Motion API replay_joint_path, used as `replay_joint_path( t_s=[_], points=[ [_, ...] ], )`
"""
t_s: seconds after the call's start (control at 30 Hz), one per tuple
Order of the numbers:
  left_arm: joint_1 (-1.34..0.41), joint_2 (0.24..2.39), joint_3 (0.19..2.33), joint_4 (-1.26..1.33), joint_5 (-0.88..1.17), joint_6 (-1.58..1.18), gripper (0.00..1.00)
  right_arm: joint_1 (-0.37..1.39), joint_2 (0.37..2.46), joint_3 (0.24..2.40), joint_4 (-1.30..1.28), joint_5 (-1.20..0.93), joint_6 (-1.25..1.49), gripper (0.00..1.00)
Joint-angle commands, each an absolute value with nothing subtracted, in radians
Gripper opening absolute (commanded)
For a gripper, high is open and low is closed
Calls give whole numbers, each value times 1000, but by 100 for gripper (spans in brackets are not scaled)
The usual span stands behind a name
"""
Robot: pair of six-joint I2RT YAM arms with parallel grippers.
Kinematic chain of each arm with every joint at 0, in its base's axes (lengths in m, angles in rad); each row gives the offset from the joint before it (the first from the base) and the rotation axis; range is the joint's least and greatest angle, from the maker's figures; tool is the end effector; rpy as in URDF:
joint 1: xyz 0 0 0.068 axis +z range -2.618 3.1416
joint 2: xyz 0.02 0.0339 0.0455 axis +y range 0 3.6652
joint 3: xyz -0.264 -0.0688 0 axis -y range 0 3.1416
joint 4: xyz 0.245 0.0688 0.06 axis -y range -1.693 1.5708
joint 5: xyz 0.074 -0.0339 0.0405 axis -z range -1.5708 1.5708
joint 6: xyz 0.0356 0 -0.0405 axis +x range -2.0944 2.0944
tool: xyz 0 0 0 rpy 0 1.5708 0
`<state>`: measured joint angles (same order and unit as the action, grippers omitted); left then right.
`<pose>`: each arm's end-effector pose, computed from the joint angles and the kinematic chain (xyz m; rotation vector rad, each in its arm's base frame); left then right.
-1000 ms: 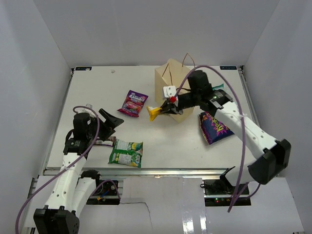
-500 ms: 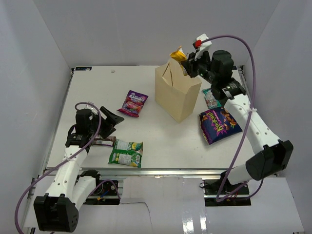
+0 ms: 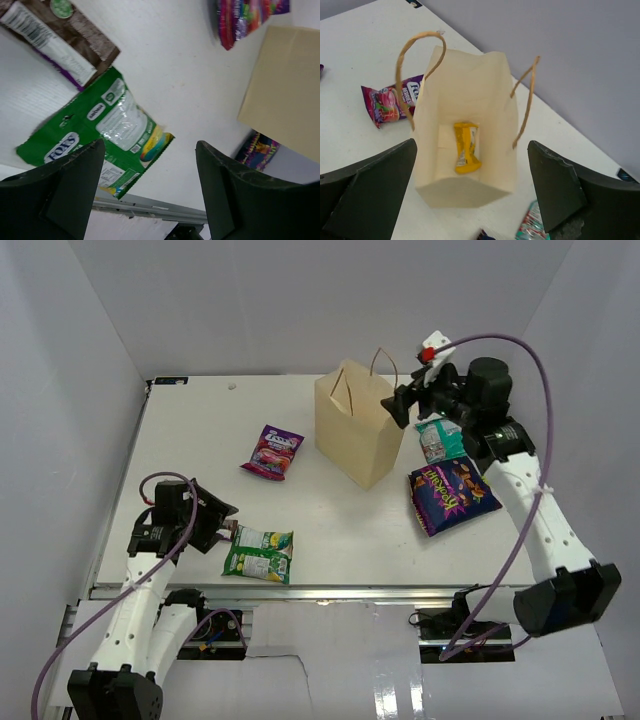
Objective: Place the snacks into the paper bag
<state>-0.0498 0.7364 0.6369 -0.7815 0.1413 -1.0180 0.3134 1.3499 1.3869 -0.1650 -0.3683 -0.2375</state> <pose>0.1432 -0.0122 0.2419 -1.1283 2.2848 -0.6209 0.2920 0.1081 0.4264 -0.7223 1.5430 0.3690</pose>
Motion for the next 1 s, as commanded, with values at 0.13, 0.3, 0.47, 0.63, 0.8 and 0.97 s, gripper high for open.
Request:
replay_joint_path(
  t_s=[0.13, 0.3, 0.47, 0.63, 0.8, 0.97],
  points=[
    [-51, 833, 673, -925, 15, -1083, 83, 178, 1183, 1174, -451, -403, -383, 97],
    [-51, 897, 670, -893, 37, -1062, 83, 195, 1184, 950, -506, -90, -278, 90],
    [-51, 902, 646, -868, 51, -1057, 83, 293, 1158, 775, -367, 153, -241, 90],
    [-51, 870, 618, -868, 57, -1063, 83, 376, 1259, 718, -249, 391, -229, 90],
    [-51, 827, 589, -870, 63, -1078, 83, 439, 1359, 649, -123, 541, -264, 92],
    [-51, 824, 584, -867, 67, -1075, 83, 439, 1402, 626, -84, 509, -261, 91]
  ],
)
